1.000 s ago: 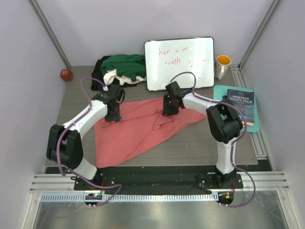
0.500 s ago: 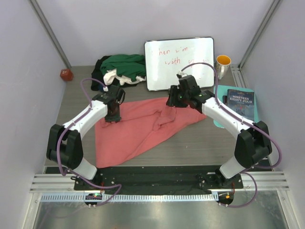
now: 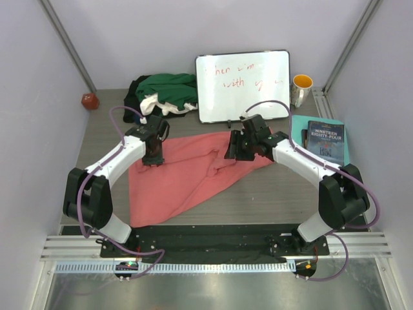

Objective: Fold and stack the t-shirts

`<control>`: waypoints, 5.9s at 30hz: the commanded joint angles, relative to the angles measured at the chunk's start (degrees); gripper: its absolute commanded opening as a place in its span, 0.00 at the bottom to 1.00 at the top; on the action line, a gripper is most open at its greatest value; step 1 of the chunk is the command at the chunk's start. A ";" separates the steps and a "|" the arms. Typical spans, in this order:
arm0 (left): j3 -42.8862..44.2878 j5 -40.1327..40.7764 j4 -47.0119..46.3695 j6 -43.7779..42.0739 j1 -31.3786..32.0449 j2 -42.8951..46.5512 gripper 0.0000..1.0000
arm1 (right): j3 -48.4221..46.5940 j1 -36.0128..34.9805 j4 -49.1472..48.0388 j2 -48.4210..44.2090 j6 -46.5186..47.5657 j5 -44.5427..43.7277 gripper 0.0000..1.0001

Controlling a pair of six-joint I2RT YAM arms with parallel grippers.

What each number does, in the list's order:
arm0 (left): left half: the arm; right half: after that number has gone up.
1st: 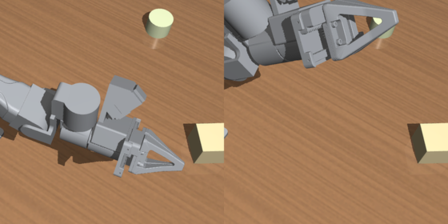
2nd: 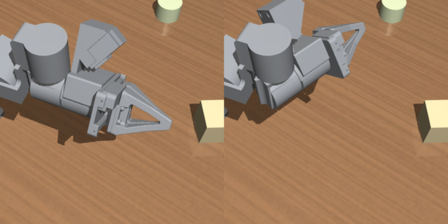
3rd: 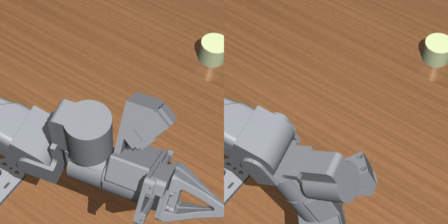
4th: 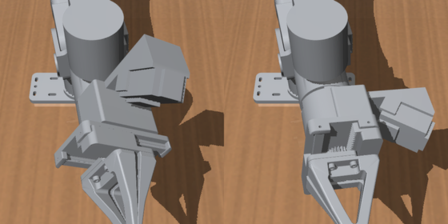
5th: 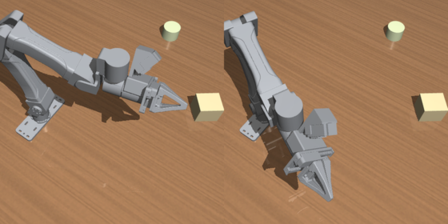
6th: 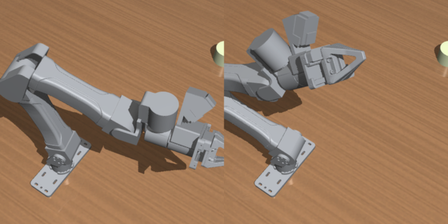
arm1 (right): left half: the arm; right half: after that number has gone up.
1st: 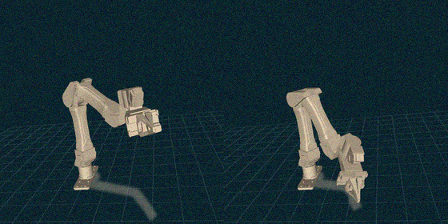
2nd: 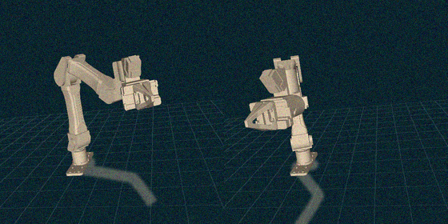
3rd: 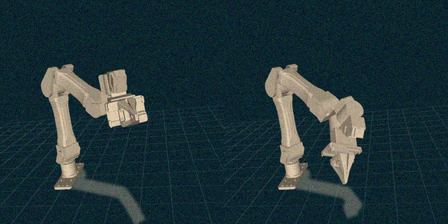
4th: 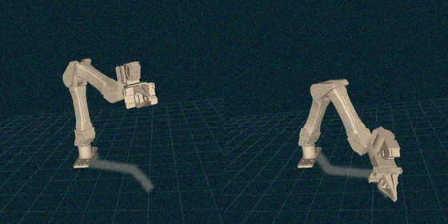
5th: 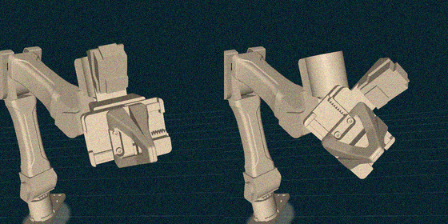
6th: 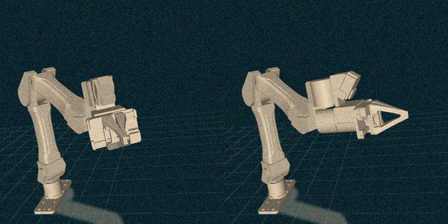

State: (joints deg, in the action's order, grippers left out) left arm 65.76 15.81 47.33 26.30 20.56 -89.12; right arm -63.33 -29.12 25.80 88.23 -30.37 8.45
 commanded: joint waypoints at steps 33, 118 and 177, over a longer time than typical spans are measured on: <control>0.34 0.01 -1.19 -0.73 0.01 -0.35 0.29 | 4.09 0.12 -13.06 8.89 -7.42 5.18 0.49; 0.60 0.09 -0.75 -0.82 0.01 -1.32 0.36 | 11.74 6.98 -26.17 1.08 -21.67 10.11 0.01; -1.86 6.07 11.29 3.58 -6.32 -1.66 0.53 | -10.94 12.25 -3.65 7.49 -7.16 6.14 0.01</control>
State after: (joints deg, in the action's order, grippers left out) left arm 61.82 19.97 59.07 28.71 14.44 -88.49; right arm -73.76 -17.12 22.87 96.05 -38.81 12.10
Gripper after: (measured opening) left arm 0.533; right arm 0.041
